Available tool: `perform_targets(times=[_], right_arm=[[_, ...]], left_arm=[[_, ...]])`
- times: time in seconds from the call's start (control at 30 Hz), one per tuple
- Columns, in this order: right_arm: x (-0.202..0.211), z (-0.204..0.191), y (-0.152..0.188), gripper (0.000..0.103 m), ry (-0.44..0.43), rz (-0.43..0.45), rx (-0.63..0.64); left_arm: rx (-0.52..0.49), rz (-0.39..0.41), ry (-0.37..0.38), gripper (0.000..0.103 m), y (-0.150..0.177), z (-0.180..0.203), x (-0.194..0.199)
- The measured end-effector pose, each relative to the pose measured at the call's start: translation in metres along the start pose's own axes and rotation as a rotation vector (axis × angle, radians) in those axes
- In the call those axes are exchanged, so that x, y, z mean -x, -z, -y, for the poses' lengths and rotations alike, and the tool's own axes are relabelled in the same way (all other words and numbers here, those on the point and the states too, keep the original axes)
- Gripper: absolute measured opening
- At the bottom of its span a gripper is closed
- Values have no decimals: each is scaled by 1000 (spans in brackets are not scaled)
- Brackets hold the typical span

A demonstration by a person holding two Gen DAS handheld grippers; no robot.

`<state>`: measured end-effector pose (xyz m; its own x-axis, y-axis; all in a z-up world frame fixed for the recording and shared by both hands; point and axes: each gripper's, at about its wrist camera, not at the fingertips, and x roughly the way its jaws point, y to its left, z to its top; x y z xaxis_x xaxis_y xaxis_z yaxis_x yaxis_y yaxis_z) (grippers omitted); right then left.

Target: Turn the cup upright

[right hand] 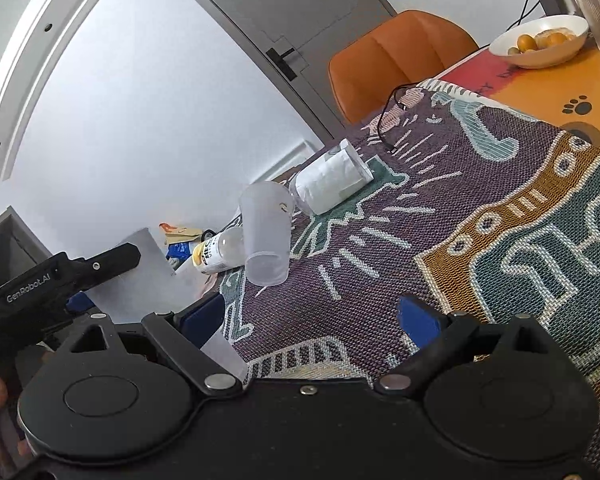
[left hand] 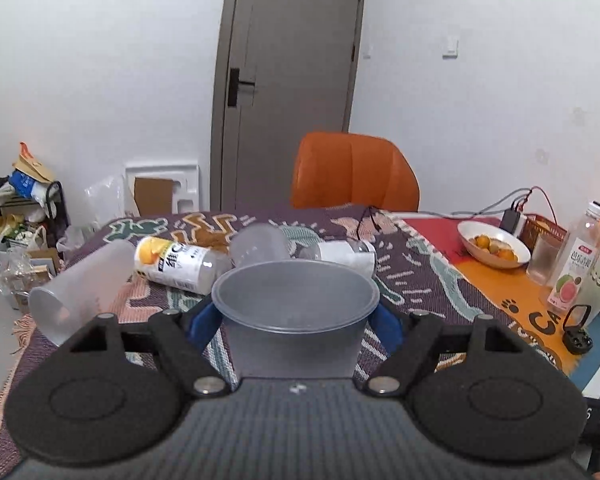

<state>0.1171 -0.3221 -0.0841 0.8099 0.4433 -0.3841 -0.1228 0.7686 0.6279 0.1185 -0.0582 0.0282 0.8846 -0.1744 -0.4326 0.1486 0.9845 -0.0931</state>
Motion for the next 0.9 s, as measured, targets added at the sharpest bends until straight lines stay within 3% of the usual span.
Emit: perform_targets(times=[0.13, 0.47, 0.63, 0.77, 0.9], right_arm=[[-1, -5, 2, 95, 4, -1, 15], [-4, 1, 3, 95, 31, -2, 12], [-3, 2, 3, 95, 38, 4, 17], [-3, 2, 3, 95, 40, 3, 13], [-1, -1, 2, 95, 34, 8, 19]], left_arm=[[-5, 22, -23, 78, 5, -2, 2], [11, 4, 28, 78, 16, 0, -10], [-48, 18, 40, 78, 26, 12, -12], [-105, -27, 51, 83, 31, 23, -14], [-78, -48, 38, 87, 34, 19, -12]])
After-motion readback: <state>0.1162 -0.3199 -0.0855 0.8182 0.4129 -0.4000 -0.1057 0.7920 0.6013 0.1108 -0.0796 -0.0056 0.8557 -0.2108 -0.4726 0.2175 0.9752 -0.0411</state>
